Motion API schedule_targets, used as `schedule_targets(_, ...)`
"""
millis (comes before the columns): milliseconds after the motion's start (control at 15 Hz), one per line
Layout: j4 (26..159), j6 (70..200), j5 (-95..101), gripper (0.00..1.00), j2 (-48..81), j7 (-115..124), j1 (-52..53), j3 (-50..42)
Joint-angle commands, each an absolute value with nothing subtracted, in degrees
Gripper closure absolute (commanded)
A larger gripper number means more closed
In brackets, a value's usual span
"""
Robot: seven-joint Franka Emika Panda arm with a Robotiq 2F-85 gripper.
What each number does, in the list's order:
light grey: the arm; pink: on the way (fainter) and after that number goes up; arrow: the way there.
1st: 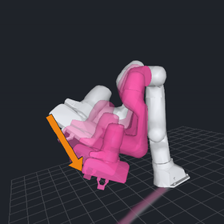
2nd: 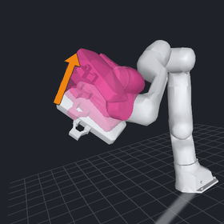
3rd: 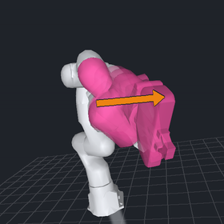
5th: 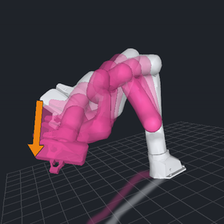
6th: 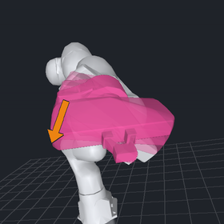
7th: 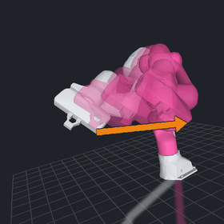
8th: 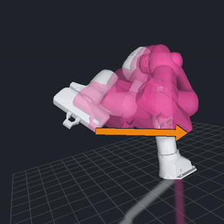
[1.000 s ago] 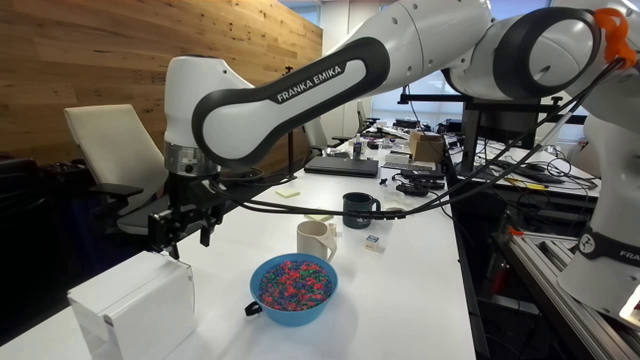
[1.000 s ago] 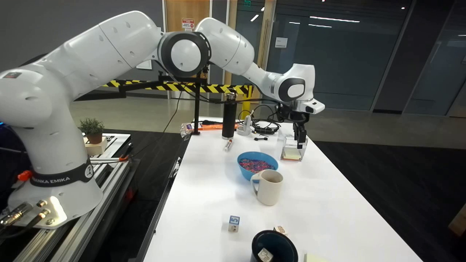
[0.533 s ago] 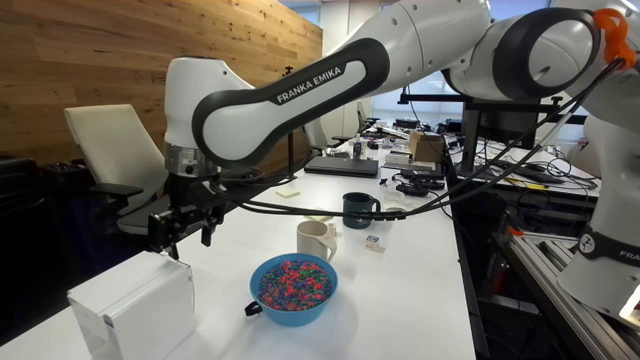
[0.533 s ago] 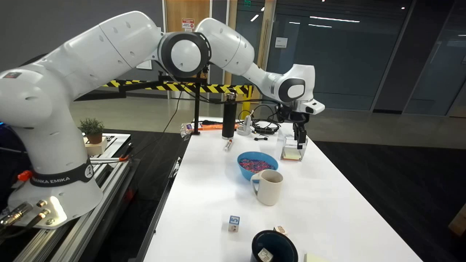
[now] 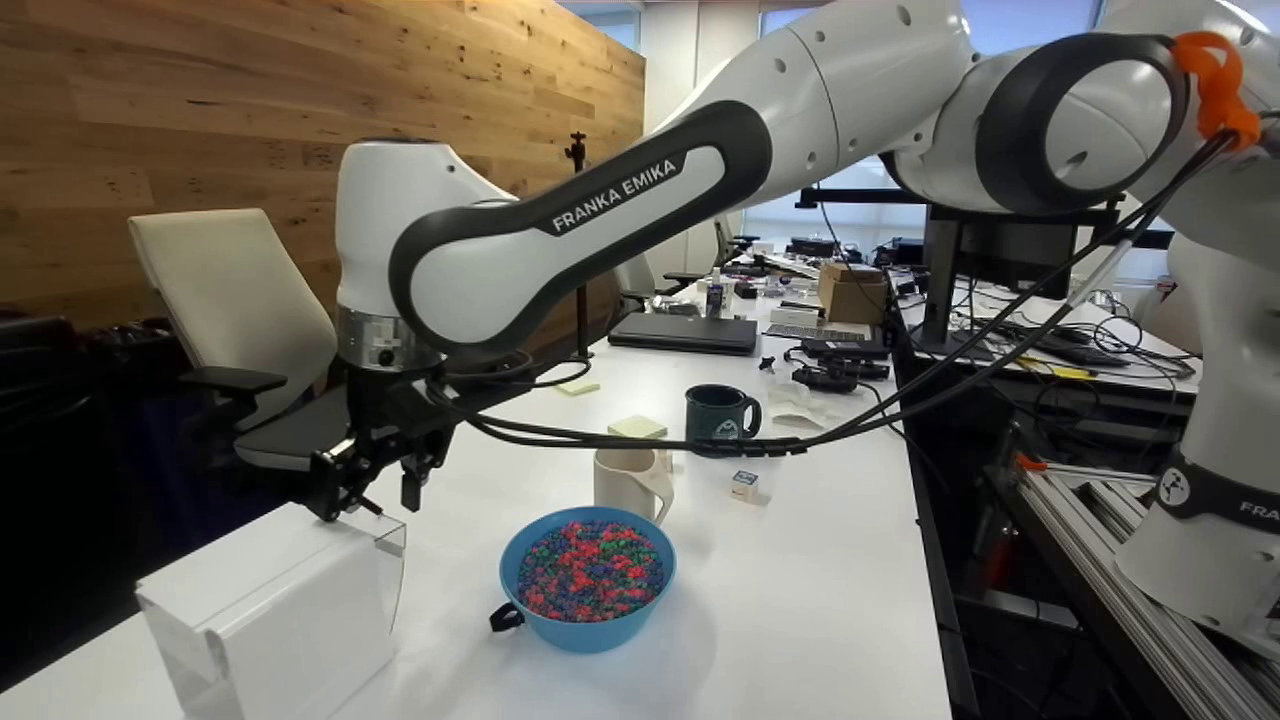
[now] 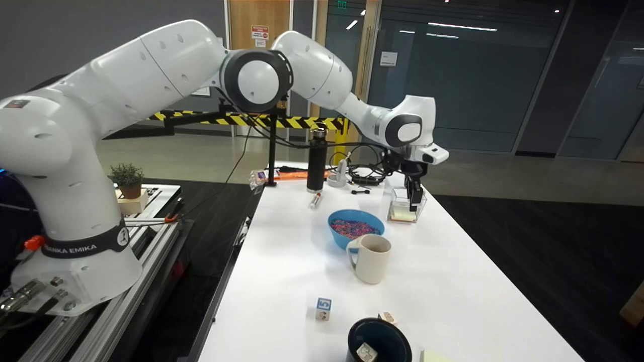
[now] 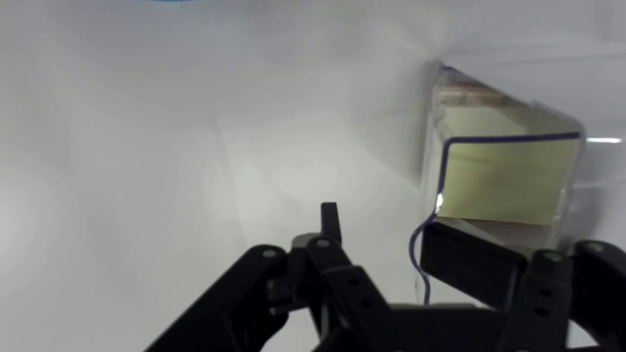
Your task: Open the door to the box on the table
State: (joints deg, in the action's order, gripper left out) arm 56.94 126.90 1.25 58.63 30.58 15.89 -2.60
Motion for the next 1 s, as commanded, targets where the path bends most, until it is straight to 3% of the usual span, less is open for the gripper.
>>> schedule_targets(0,53.4,125.2,1.4,0.25,61.2,29.3,15.8,-2.8)
schedule_targets(133,53.2,125.1,1.4,0.08,61.6,29.1,15.8,-2.9)
schedule_targets(333,53.2,125.0,1.5,0.18,61.8,28.8,15.8,-3.0)
schedule_targets(400,53.2,125.1,1.5,0.17,61.9,28.7,15.7,-3.1)
schedule_targets(600,53.3,125.2,1.6,0.00,61.8,28.4,15.7,-3.1)
schedule_targets(933,53.4,125.1,1.7,0.00,61.9,27.9,15.7,-3.3)
